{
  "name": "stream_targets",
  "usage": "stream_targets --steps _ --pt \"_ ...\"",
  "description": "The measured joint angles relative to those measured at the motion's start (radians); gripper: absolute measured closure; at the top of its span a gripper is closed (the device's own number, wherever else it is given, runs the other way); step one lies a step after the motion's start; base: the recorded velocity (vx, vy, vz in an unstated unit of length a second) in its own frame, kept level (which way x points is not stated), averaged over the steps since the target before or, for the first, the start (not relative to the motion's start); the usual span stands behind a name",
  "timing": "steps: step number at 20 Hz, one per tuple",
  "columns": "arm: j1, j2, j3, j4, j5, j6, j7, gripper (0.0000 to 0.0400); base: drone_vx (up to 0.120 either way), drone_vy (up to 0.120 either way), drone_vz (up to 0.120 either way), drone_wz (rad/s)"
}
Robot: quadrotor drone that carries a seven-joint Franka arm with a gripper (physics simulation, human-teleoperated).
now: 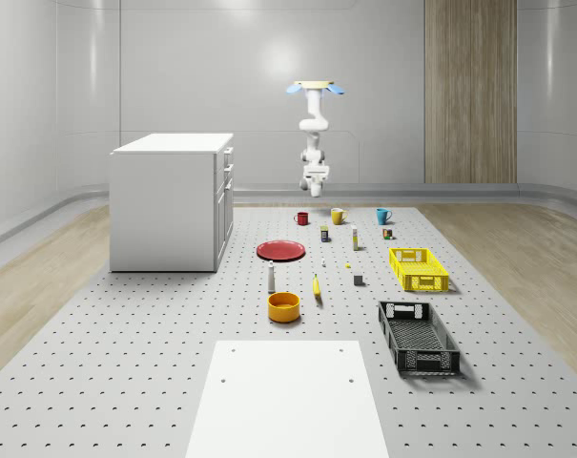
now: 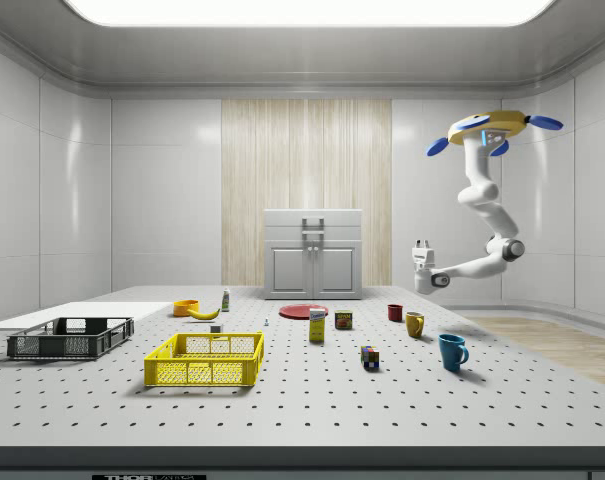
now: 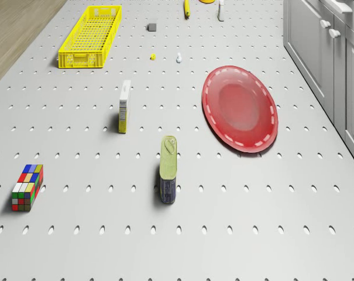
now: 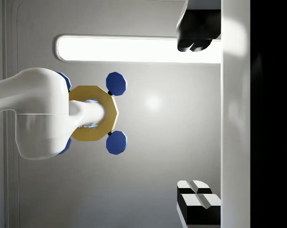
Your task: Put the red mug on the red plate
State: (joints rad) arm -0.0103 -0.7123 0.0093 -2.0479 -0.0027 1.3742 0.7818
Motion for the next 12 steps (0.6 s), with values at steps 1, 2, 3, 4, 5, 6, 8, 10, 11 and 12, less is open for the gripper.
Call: stream_targets --steps 1,2,3,4,5,6,8,10,11,12 --pt "0.0 -0.001 0.001 -0.001 -0.001 0.001 0.0 0.0 0.12 -0.12 0.0 0.0" --pt "-0.001 -0.001 0.002 -0.001 -0.002 0.002 0.0 0.0 0.12 -0.12 0.0 0.0" --pt "-0.001 -0.002 0.003 -0.002 -0.004 0.002 0.0 0.0 0.12 -0.12 0.0 0.0" --pt "-0.001 -0.002 0.004 -0.002 -0.006 0.003 0.001 0.0 0.12 -0.12 0.0 0.0" --pt "-0.002 -0.003 0.006 -0.003 -0.008 0.004 0.001 0.0 0.12 -0.12 0.0 0.0" --pt "-0.003 -0.003 0.008 -0.003 -0.011 0.005 0.001 0.0 0.12 -0.12 0.0 0.0" --pt "-0.004 -0.004 0.013 -0.004 -0.017 0.006 0.002 0.0 0.06 -0.12 0.0 0.0" --pt "-0.006 -0.005 0.019 -0.006 -0.027 0.008 0.003 0.0 0.0 -0.12 0.0 0.0" --pt "-0.008 -0.006 0.024 -0.006 -0.033 0.008 0.004 0.0 0.0 -0.12 0.0 0.0" --pt "-0.009 -0.007 0.029 -0.007 -0.04 0.009 0.005 0.0 0.0 -0.12 0.0 0.0"
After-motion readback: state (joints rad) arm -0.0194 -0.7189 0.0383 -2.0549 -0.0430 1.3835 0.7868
